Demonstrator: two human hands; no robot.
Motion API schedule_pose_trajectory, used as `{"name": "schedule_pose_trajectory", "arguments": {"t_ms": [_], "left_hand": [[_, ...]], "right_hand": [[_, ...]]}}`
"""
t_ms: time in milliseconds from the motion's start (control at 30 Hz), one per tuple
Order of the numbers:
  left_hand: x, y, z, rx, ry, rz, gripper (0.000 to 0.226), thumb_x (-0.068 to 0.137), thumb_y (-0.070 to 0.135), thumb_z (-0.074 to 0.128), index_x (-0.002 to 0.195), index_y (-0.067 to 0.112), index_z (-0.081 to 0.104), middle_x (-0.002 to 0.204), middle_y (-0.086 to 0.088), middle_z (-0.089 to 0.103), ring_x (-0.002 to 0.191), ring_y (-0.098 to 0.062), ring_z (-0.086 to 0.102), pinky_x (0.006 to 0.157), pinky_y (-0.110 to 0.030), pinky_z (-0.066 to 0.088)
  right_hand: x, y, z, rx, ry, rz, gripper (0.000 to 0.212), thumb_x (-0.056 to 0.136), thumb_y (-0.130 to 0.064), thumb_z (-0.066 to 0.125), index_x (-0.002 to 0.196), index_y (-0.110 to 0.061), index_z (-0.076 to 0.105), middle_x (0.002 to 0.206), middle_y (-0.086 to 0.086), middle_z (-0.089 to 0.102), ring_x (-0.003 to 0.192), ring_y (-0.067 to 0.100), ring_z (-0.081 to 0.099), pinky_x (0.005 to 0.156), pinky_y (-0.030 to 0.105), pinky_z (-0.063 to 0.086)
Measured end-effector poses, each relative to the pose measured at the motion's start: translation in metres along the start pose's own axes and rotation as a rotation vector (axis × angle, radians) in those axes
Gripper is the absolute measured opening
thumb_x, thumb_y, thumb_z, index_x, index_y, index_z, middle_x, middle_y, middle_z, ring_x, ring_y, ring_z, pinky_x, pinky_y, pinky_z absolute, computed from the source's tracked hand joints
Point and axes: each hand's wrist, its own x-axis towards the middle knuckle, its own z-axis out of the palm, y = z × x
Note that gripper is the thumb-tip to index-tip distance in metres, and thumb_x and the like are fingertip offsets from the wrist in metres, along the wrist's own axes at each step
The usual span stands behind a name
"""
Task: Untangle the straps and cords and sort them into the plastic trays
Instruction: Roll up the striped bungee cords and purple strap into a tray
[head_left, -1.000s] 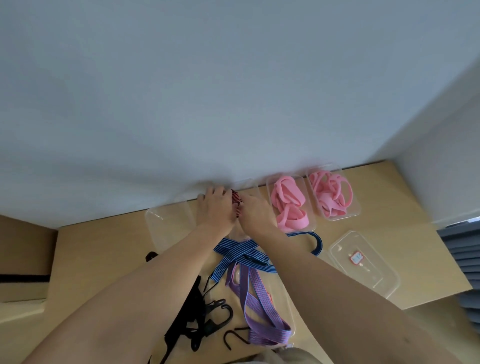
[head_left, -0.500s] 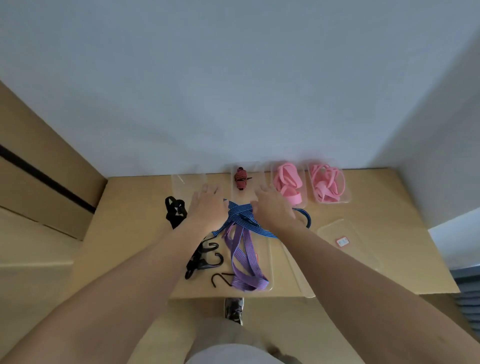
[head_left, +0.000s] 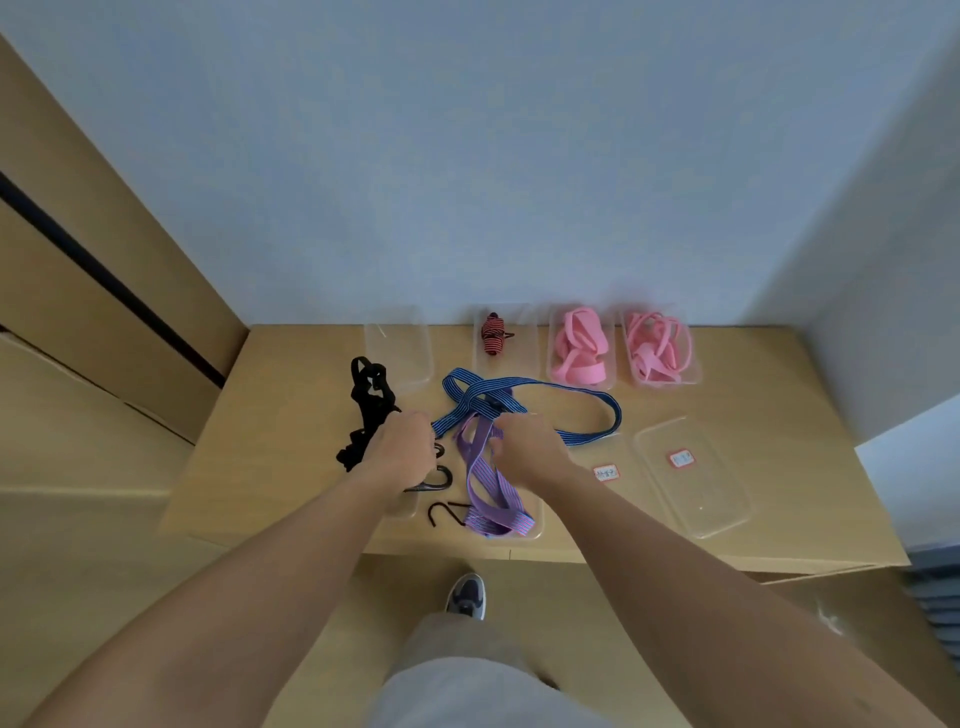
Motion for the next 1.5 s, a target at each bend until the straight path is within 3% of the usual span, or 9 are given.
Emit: {"name": "schedule_pose_trajectory", "arguments": {"t_ms": [100, 300, 600, 667, 767, 967, 1100, 1267, 1500], "left_hand": [[0.02, 0.001, -0.004, -0.071, -0.039, 0.013, 0.016, 0.104, 0.017, 0.047, 0.095, 0.008, 0.058, 0.101, -0.012, 0.067, 0.093, -0.028, 0.064, 0.073, -0.032, 0.047], [0.065, -0.002, 0.003, -0.268, -0.192, 0.075, 0.021, 0.098, 0.012, 0.051, 0.113, 0.01, 0.067, 0.095, -0.007, 0.067, 0.095, -0.03, 0.065, 0.08, -0.037, 0.052], [0.111, -0.014, 0.017, -0.259, -0.378, 0.121, 0.014, 0.085, 0.016, 0.069, 0.098, 0.012, 0.071, 0.087, -0.007, 0.072, 0.084, -0.028, 0.068, 0.072, -0.039, 0.056], [0.113, -0.015, 0.013, -0.239, -0.39, 0.108, 0.003, 0.085, 0.013, 0.068, 0.084, 0.011, 0.067, 0.074, -0.006, 0.066, 0.073, -0.025, 0.063, 0.06, -0.034, 0.047], [0.115, -0.019, 0.005, -0.242, -0.437, 0.099, 0.006, 0.087, 0.011, 0.066, 0.081, 0.012, 0.065, 0.073, -0.006, 0.062, 0.069, -0.023, 0.057, 0.06, -0.031, 0.042], [0.116, -0.03, -0.021, -0.455, -0.512, 0.11, 0.013, 0.093, 0.015, 0.07, 0.093, 0.002, 0.072, 0.081, -0.006, 0.062, 0.073, -0.019, 0.056, 0.07, -0.033, 0.046], [0.108, -0.035, -0.053, -0.732, -0.581, 0.056, 0.011, 0.098, 0.013, 0.065, 0.106, 0.007, 0.068, 0.095, -0.006, 0.067, 0.072, -0.014, 0.061, 0.064, -0.025, 0.053], [0.095, -0.03, -0.095, -1.04, -0.622, 0.037, 0.019, 0.097, 0.012, 0.067, 0.116, 0.014, 0.065, 0.092, -0.006, 0.074, 0.071, -0.014, 0.067, 0.058, -0.024, 0.051], [0.092, -0.011, -0.145, -1.239, -0.452, 0.076, 0.02, 0.093, 0.011, 0.073, 0.112, 0.014, 0.07, 0.087, -0.005, 0.074, 0.074, -0.017, 0.063, 0.063, -0.026, 0.047]], "right_hand": [[0.01, -0.014, 0.007, 0.114, -0.048, 0.072, 0.03, 0.091, -0.007, 0.048, 0.063, -0.019, 0.043, 0.068, -0.001, 0.049, 0.078, 0.027, 0.05, 0.062, 0.031, 0.035], [0.043, -0.034, 0.028, 0.444, -0.053, 0.242, 0.025, 0.085, -0.007, 0.055, 0.065, -0.021, 0.058, 0.061, -0.007, 0.055, 0.067, 0.015, 0.052, 0.053, 0.02, 0.035], [0.08, -0.041, 0.052, 0.52, 0.005, 0.373, 0.017, 0.084, -0.012, 0.062, 0.068, -0.018, 0.061, 0.071, 0.002, 0.067, 0.075, 0.023, 0.064, 0.077, 0.04, 0.054], [0.08, -0.043, 0.053, 0.532, 0.026, 0.368, 0.011, 0.086, -0.011, 0.062, 0.084, -0.02, 0.07, 0.086, 0.004, 0.073, 0.082, 0.022, 0.065, 0.083, 0.04, 0.054], [0.082, -0.041, 0.055, 0.578, 0.005, 0.394, 0.045, 0.09, -0.013, 0.063, 0.135, -0.016, 0.062, 0.11, 0.001, 0.073, 0.081, 0.015, 0.069, 0.086, 0.029, 0.053], [0.075, -0.047, 0.046, 0.315, -0.036, 0.242, 0.051, 0.09, -0.019, 0.06, 0.14, -0.026, 0.057, 0.104, -0.003, 0.07, 0.1, 0.015, 0.062, 0.082, 0.024, 0.043], [0.057, -0.056, 0.036, 0.289, 0.053, 0.133, 0.064, 0.085, -0.034, 0.071, 0.145, -0.029, 0.05, 0.116, -0.007, 0.057, 0.103, 0.011, 0.054, 0.093, 0.022, 0.042], [0.045, -0.067, 0.012, 0.324, 0.315, 0.021, 0.058, 0.086, -0.042, 0.075, 0.139, -0.027, 0.058, 0.112, -0.008, 0.058, 0.09, 0.011, 0.062, 0.08, 0.023, 0.049], [0.045, -0.08, -0.032, 0.408, 0.562, -0.056, 0.041, 0.088, -0.028, 0.075, 0.128, -0.021, 0.067, 0.096, -0.011, 0.061, 0.086, 0.007, 0.06, 0.075, 0.024, 0.052]]}}
